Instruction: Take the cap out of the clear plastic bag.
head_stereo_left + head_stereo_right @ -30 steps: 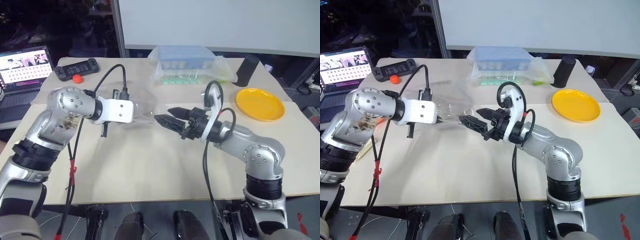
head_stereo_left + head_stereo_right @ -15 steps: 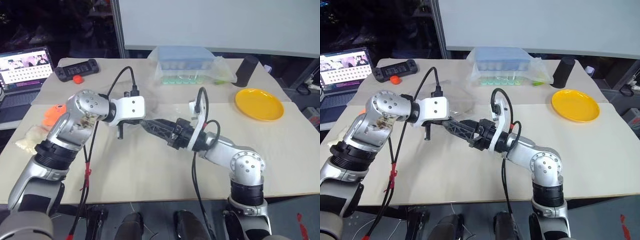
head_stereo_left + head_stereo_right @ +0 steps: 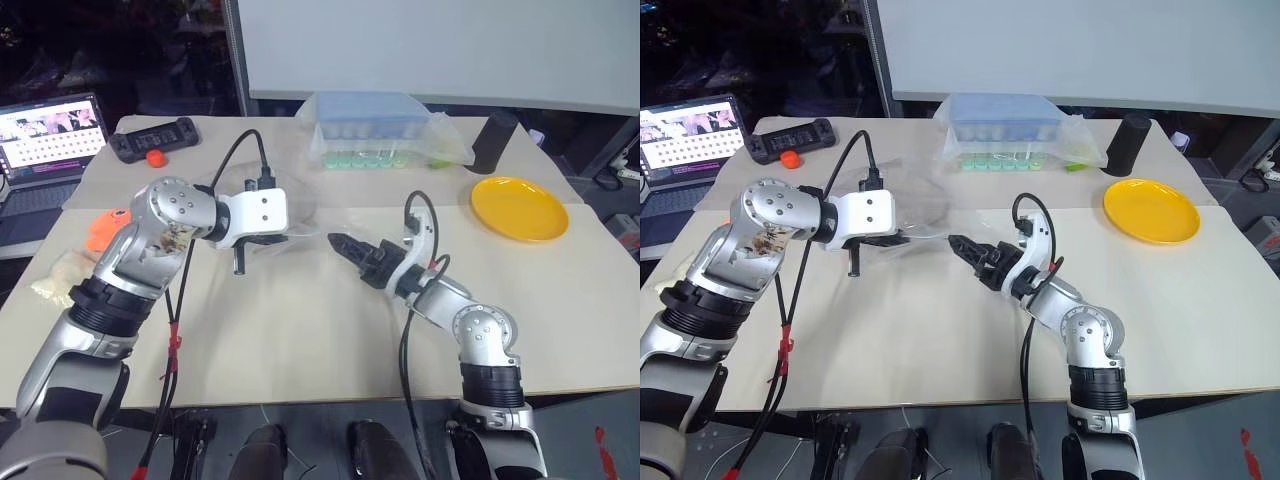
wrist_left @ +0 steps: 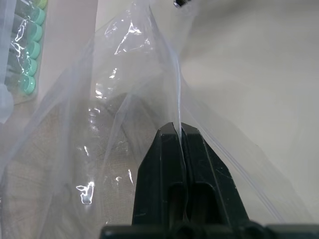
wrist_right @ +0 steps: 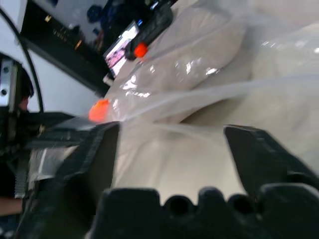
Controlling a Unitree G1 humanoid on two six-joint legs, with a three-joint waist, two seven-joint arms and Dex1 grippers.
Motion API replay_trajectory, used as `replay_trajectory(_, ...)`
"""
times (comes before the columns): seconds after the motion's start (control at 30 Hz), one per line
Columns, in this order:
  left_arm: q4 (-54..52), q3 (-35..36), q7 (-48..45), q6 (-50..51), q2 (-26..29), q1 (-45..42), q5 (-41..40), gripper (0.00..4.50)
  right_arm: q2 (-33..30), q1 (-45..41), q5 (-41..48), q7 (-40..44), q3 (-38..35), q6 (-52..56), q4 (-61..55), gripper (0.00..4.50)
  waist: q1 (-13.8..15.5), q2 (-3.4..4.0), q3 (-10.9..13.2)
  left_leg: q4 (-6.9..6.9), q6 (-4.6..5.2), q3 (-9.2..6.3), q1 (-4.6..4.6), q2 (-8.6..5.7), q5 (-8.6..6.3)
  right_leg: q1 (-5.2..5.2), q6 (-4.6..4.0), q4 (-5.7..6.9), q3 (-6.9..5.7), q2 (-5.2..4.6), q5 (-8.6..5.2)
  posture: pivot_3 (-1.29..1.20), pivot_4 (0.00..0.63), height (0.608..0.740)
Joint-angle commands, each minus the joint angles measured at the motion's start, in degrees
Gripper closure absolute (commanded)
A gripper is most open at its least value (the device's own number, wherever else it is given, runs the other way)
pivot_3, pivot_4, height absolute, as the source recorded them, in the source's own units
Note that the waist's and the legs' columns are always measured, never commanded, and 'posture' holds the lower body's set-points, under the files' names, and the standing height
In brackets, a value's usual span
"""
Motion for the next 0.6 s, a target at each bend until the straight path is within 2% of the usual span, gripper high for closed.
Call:
replay_trajectory(0.03,-2.0,1.8,0.6,0.5,0.6,-1.2,0.1,4.50,0.6,-1.9,-0.7,1.6,-1.6,-3.0,1.0,2.13,0.0,0.00,0.0,0.00,0.00,0.00,0.00,0.00,0.00,0.00,0.00,0.00,0.00,0.00,0.00,0.00,0.150,0.740)
replay_trajectory(0.27,-1.7,1.6,0.5,0.9,0.1,-3.0,0.0,4.50,2.3,-5.6,-7.5,4.5,0.7,-7.6,9.7,4.49,0.0,0.00,0.0,-0.01,0.00,0.00,0.01,0.00,0.00,0.00,0.00,0.01,0.00,0.01,0.00,0.00,0.150,0.740)
replay_trajectory(0.47,-0.8,1.5,1.0,0.6,-0.6,-4.5,0.1,4.50,4.3,-7.8,-12.7,7.5,3.3,-10.8,15.9,4.49,0.0,0.00,0.0,-0.03,0.00,0.01,0.01,-0.01,0.00,-0.01,-0.01,0.01,0.01,0.00,0.00,0.00,0.150,0.740)
replay_trajectory(0.6,0.2,1.5,1.6,-0.2,-1.0,-5.1,0.4,4.50,2.9,-7.2,-16.5,11.1,10.1,-7.3,13.3,4.49,0.0,0.00,0.0,-0.03,0.00,0.00,0.00,-0.01,0.00,-0.02,-0.01,0.01,0.01,0.01,0.00,0.00,0.150,0.740)
